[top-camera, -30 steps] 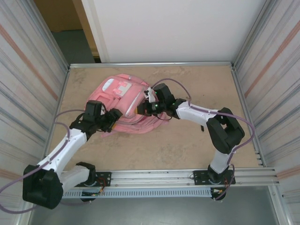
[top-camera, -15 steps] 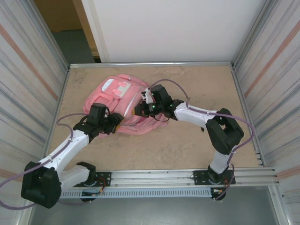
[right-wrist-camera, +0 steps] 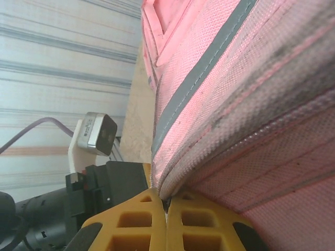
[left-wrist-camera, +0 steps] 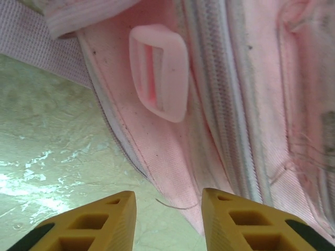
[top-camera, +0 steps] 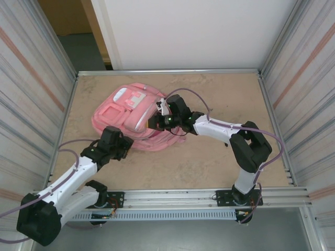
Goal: Pack the student bag
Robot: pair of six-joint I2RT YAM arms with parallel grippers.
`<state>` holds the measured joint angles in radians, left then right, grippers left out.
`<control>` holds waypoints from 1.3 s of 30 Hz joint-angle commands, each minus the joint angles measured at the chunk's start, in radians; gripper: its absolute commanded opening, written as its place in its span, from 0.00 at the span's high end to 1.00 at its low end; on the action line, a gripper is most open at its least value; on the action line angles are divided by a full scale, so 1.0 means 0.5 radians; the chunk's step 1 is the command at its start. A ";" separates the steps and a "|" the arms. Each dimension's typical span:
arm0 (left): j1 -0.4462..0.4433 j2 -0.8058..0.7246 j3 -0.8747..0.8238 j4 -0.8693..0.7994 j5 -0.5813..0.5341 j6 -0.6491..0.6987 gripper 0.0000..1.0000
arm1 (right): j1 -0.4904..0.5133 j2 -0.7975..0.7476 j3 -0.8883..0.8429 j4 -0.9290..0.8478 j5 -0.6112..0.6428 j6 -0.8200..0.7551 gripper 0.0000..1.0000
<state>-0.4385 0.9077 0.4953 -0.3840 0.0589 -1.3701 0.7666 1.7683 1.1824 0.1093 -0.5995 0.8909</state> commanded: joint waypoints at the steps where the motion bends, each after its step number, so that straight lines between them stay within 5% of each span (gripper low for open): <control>1: 0.023 0.054 0.045 0.038 -0.064 0.014 0.60 | 0.068 -0.038 0.113 0.174 -0.133 0.019 1.00; 6: 0.071 0.115 0.143 0.056 0.031 0.064 0.58 | 0.093 -0.052 0.077 0.169 -0.096 0.013 1.00; 16: -0.004 -0.226 0.055 -0.063 -0.233 -0.078 0.60 | 0.093 -0.002 0.084 0.165 -0.115 0.013 1.00; 32: 0.179 0.399 0.116 0.409 -0.013 0.100 0.65 | 0.184 0.068 0.136 0.223 -0.182 0.071 1.00; 39: 0.215 0.377 0.123 0.350 -0.262 0.267 0.86 | 0.198 0.058 0.054 0.238 -0.180 0.095 1.00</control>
<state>-0.3466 1.0973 0.5415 -0.2253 0.0444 -1.2972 0.8227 1.8233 1.2018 0.1463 -0.5751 0.9195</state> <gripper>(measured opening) 0.162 0.042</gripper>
